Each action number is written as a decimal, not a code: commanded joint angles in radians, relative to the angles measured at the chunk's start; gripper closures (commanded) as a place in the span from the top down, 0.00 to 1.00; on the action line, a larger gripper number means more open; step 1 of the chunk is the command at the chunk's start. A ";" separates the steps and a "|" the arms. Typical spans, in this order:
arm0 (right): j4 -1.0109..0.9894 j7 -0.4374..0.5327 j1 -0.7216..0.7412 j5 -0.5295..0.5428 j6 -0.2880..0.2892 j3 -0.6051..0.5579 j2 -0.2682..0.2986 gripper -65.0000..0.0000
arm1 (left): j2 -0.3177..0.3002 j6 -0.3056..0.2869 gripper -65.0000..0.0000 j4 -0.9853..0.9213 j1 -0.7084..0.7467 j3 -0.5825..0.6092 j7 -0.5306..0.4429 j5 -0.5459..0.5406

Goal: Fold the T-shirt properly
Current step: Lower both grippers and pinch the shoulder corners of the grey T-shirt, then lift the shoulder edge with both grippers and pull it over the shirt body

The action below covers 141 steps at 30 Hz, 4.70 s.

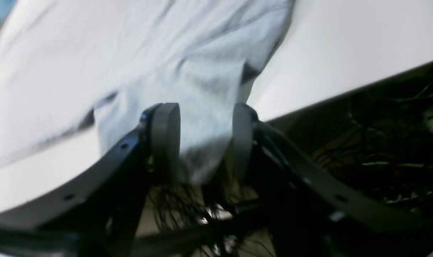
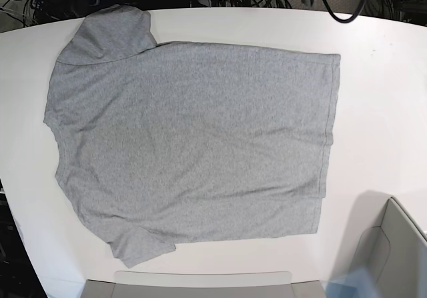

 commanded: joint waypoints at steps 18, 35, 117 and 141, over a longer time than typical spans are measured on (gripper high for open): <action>-0.097 -0.386 0.281 0.097 0.008 -0.007 0.008 0.38 | -0.001 0.011 0.16 0.010 0.017 0.002 0.016 -0.001; -0.160 -0.473 0.308 0.097 0.210 0.024 -0.124 0.38 | -0.142 0.001 0.36 0.510 0.097 0.094 0.511 -0.343; -0.150 -0.473 0.300 0.095 0.212 0.021 -0.041 0.00 | -0.598 0.012 0.00 0.197 -0.432 0.398 1.506 -1.263; -0.111 -0.467 0.296 0.095 0.212 0.025 -0.035 0.00 | -0.596 0.012 0.00 0.232 -0.415 0.398 1.501 -1.259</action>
